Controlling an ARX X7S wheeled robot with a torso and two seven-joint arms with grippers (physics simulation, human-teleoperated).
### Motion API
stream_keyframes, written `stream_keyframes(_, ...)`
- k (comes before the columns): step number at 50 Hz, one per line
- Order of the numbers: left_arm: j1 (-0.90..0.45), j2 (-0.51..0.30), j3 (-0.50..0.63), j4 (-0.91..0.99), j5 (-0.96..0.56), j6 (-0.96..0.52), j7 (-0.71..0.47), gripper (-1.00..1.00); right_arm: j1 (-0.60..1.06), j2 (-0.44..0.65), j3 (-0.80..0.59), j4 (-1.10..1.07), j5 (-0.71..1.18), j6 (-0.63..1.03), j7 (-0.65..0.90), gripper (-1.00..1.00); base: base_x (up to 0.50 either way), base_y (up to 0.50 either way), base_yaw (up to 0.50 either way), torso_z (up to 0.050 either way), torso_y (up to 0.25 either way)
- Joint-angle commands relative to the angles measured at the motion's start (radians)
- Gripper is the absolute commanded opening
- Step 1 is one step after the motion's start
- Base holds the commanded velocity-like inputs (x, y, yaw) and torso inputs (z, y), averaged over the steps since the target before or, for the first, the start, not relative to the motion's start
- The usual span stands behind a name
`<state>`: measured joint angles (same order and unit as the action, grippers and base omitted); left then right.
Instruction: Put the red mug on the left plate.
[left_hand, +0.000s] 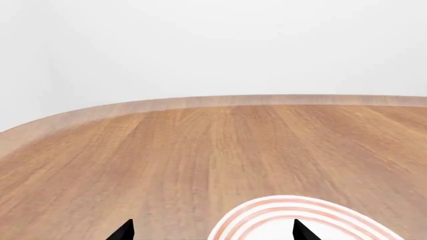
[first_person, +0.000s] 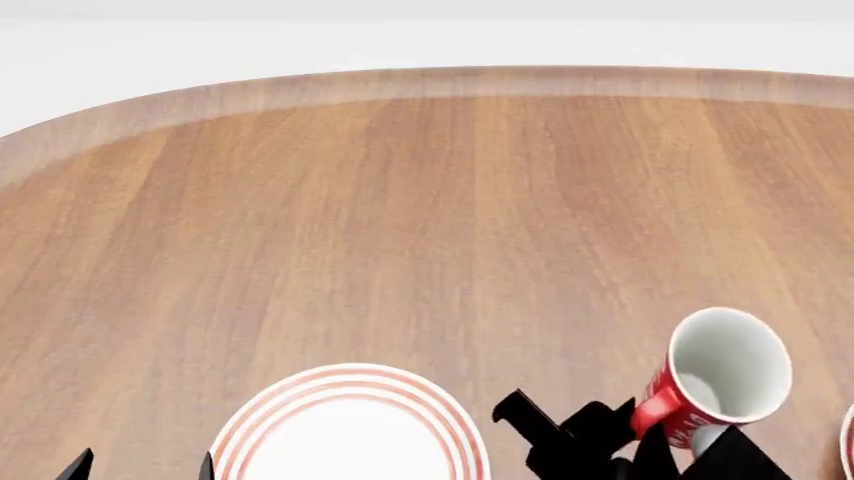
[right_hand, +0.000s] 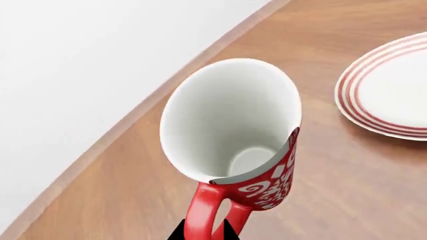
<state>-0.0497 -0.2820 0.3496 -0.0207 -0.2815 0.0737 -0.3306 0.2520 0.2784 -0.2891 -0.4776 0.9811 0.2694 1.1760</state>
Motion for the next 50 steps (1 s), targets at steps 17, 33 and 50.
stream_keyframes(17, -0.003, -0.005, 0.007, -0.002, -0.006, 0.002, -0.007, 1.00, 0.042, 0.060, -0.143, 0.164, -0.013, 0.018, -0.391, -1.00, 0.00, 0.00, 0.00, 0.000, 0.000)
stream_keyframes(33, -0.003, -0.008, 0.010, -0.001, -0.009, 0.003, -0.011, 1.00, 0.071, 0.103, -0.242, 0.216, -0.052, 0.034, -0.599, -1.00, 0.00, 0.00, 0.00, 0.000, 0.001)
stream_keyframes(50, -0.005, -0.010, 0.014, -0.003, -0.011, 0.004, -0.016, 1.00, 0.143, 0.122, -0.319, 0.308, -0.064, 0.094, -0.742, -1.00, 0.00, 0.00, 0.00, 0.000, 0.000)
